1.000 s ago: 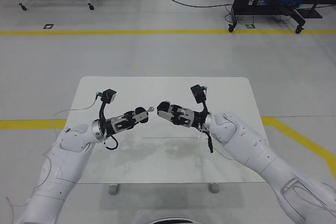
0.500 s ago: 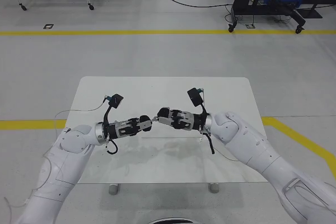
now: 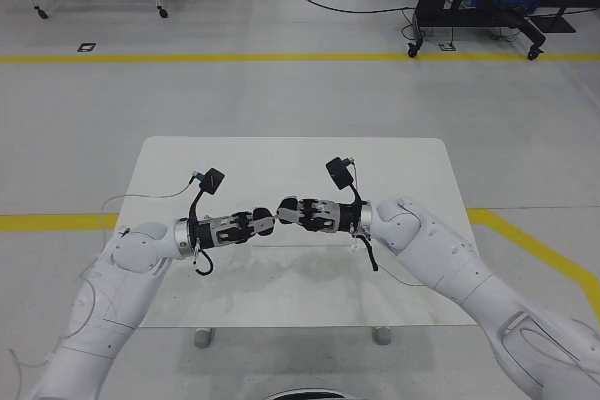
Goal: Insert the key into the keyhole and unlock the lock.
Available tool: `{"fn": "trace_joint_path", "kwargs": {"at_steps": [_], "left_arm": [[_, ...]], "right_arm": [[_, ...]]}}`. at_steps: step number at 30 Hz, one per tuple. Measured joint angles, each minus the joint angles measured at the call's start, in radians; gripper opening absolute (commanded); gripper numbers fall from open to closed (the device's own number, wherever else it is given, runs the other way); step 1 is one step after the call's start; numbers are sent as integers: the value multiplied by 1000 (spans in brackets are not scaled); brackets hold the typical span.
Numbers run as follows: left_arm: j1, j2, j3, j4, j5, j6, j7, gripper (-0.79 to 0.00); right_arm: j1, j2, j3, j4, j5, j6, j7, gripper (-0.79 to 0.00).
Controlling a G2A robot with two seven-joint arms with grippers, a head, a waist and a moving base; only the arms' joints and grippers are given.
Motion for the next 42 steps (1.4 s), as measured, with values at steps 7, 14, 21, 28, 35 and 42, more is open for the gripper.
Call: {"fn": "trace_joint_path", "kwargs": {"at_steps": [7,14,21,28,35,42], "left_arm": [[-7,4,3,6,-15,8,-1,0],[5,19,-50,3,-32,-6,3,0],[98,59,-229,-17,66,-4,56,0],[303,85,-393,-265,544,225,229,0],[305,72,-287,-294,934,525,323,0],[194,51,-165,-153,1041,621,368,-259]], "right_arm": [[4,-9,8,13,23,0,12,-785],[-14,-3,54,-1,5,0,-17,-785],[-61,21,148,-7,-78,0,-104,-785],[-83,28,180,-14,-118,0,-146,-785],[-83,28,180,-14,-118,0,-146,-785],[-83,28,180,-14,-118,0,-146,-785]]}}
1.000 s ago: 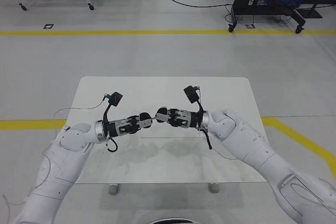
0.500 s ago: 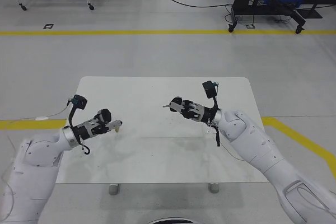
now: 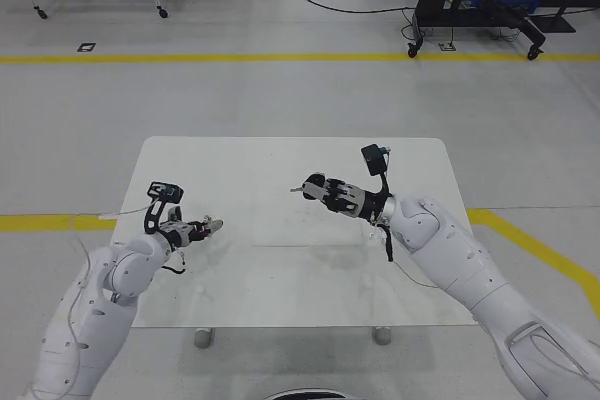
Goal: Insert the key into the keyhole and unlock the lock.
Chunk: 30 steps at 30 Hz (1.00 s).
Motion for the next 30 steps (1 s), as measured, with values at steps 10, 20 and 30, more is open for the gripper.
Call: {"fn": "trace_joint_path", "kwargs": {"at_steps": [10,20,30], "left_arm": [[-60,-14,60,63,2,30,-63,-545],[-60,-15,60,64,12,31,-76,-785],[-15,-15,2,12,-197,-141,12,-785]], "right_arm": [[0,0,0,0,0,0,0,-785],[0,0,0,0,0,0,0,-785],[0,0,0,0,0,0,0,-785]]}}
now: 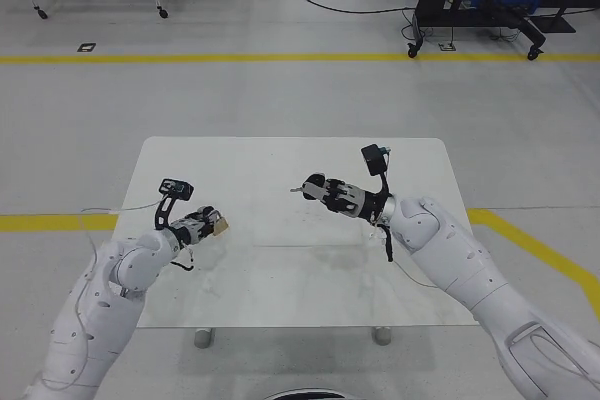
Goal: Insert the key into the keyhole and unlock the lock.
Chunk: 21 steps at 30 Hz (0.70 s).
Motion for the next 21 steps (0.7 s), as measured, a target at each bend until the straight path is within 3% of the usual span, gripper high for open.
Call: {"fn": "trace_joint_path", "kwargs": {"at_steps": [5,10,12,21], "left_arm": [[-29,-7,-22,94,-365,-190,-44,-785],[-141,-22,30,224,-648,-228,-174,-785],[-166,-25,44,244,-681,-224,-189,-785],[-153,-27,52,239,-691,-195,-187,-785]], "right_arm": [[0,0,0,0,0,0,0,-785],[0,0,0,0,0,0,0,-785],[0,0,0,0,0,0,0,-785],[0,0,0,0,0,0,0,-785]]}}
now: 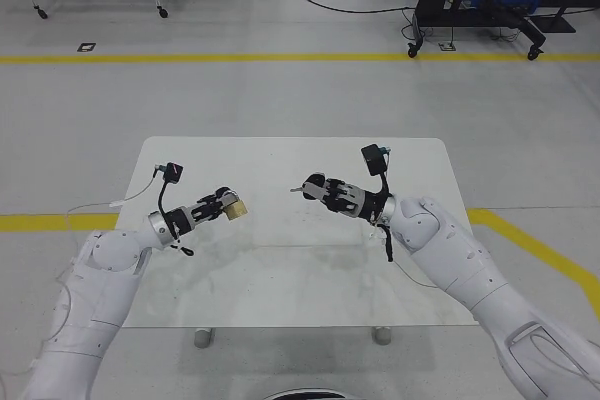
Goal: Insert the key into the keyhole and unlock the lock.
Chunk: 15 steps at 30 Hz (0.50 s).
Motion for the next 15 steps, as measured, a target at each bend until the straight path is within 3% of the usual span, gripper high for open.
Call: {"fn": "trace_joint_path", "kwargs": {"at_steps": [3,8,15], "left_arm": [[-5,-9,27,16,-135,106,-64,-785],[-117,-31,86,154,-496,400,-349,-785],[-258,-83,180,350,-656,498,-380,-785]], "right_arm": [[-8,-5,1,-14,21,11,-19,-785],[9,-25,3,10,52,11,-67,-785],[18,-48,17,68,106,12,-144,-785]]}}
